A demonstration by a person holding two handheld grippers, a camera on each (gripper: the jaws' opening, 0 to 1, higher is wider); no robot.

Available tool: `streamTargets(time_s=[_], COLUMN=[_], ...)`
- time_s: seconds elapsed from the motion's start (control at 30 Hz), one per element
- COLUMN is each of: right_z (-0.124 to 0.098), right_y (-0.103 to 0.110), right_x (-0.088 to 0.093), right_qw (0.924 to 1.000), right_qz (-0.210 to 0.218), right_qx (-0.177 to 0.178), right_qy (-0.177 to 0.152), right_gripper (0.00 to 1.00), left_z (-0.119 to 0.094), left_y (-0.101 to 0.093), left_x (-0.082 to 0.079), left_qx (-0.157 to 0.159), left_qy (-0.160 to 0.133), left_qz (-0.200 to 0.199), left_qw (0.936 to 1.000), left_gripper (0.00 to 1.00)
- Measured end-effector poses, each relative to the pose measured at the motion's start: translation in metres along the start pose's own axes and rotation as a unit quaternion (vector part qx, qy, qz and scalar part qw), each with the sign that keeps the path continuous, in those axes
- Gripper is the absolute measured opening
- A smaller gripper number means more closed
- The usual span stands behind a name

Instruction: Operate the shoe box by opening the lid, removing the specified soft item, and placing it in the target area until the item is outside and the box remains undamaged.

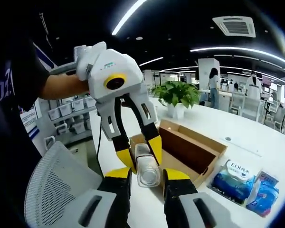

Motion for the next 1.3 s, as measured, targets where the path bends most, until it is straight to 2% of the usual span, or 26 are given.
streamTargets(time_s=[0.37,0.6,1.0,1.3], right_z=[-0.002,-0.001,-0.004,-0.005], right_y=[0.000,0.000,-0.005,-0.007], right_x=[0.002,0.002,0.001,-0.001], right_qw=[0.9999,0.9992,0.9987,0.9981], right_qz=[-0.014,-0.030,-0.028,-0.033], right_qx=[-0.003,-0.003,-0.001,-0.002], right_qy=[0.005,0.027,0.043,0.051], right_gripper=[0.16,0.15,0.14,0.14], left_z=[0.005,0.010,0.018,0.024], left_y=[-0.002,-0.001,0.003,0.005], left_x=[-0.002,0.001,0.000,-0.002], left_qx=[-0.006,-0.004,-0.002,-0.012], left_qy=[-0.020,-0.021,-0.021,-0.032], left_qz=[0.005,0.003,-0.013,-0.018], left_qw=[0.9998,0.9998,0.9997,0.9993], left_gripper=[0.21,0.22,0.23,0.32])
Point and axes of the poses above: the point that each gripper's makers call its tool centre point, and the gripper's own axes: z roughly forward along the fingers, y roughly to its left, x roughly out of its underside, the point moved 9 cm from there along -z, roughly backward along the fingers, and after that the axes turned 15 degrees about -y, right-handed, at the moved point
